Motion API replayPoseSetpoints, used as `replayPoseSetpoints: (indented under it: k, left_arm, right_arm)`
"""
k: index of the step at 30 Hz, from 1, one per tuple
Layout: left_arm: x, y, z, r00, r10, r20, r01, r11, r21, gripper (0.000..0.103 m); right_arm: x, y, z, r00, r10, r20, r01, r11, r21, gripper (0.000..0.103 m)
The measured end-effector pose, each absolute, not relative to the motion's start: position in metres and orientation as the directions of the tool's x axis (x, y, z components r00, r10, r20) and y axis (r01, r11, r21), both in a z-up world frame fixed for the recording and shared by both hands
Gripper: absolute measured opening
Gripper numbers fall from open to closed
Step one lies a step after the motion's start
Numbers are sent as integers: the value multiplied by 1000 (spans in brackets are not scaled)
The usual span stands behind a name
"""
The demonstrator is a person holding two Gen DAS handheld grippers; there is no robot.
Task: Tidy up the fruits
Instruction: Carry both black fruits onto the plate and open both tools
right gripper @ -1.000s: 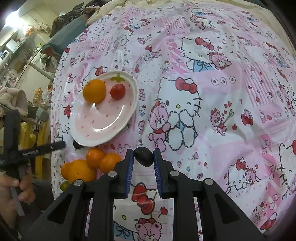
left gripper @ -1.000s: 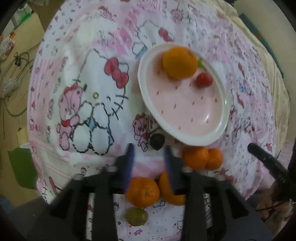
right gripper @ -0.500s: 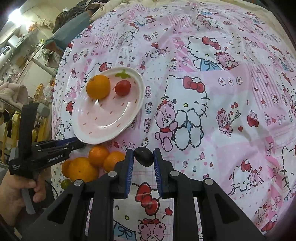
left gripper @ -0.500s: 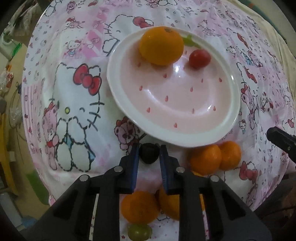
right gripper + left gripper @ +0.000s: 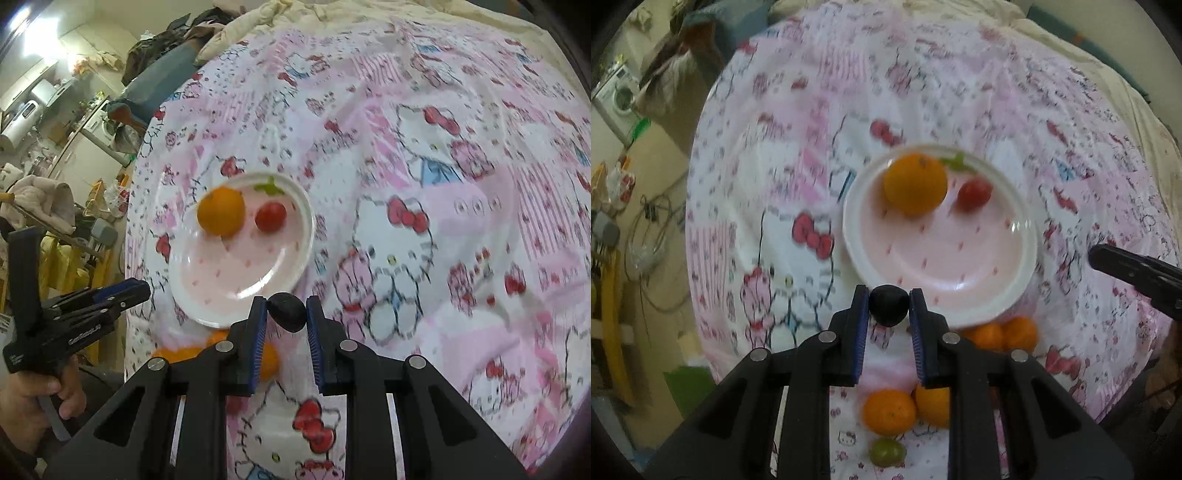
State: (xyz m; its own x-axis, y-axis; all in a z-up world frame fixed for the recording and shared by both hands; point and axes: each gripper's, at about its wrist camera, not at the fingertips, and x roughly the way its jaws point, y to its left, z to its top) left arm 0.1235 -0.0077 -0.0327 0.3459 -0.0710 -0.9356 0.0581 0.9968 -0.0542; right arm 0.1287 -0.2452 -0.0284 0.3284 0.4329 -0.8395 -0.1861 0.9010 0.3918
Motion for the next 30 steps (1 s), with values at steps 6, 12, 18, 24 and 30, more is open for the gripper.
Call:
replayPoseSetpoints:
  k: [6, 12, 18, 24, 30]
  left_arm:
    - [152, -20, -46, 327, -112, -938, 77, 993, -91, 18]
    - [169, -32, -63, 323, -132, -937, 120, 988, -98, 18]
    - [183, -34, -78, 292, -108, -950, 78, 993, -89, 18]
    - [186, -39, -78, 294, -112, -949, 78, 993, -93, 19]
    - [192, -43, -81, 279, -129, -952, 61, 991, -116, 19]
  right_arm:
    - [161, -235, -42, 314, 448, -837, -189, 894, 407, 23]
    - [184, -222, -67, 277, 469, -839, -187, 883, 431, 23]
    - [195, -215, -81, 261, 452, -853, -190, 890, 414, 23]
    - [198, -220, -79, 269, 462, -845, -176, 886, 428, 26]
    - [198, -227, -71, 285, 453, -845, -155, 892, 425, 39]
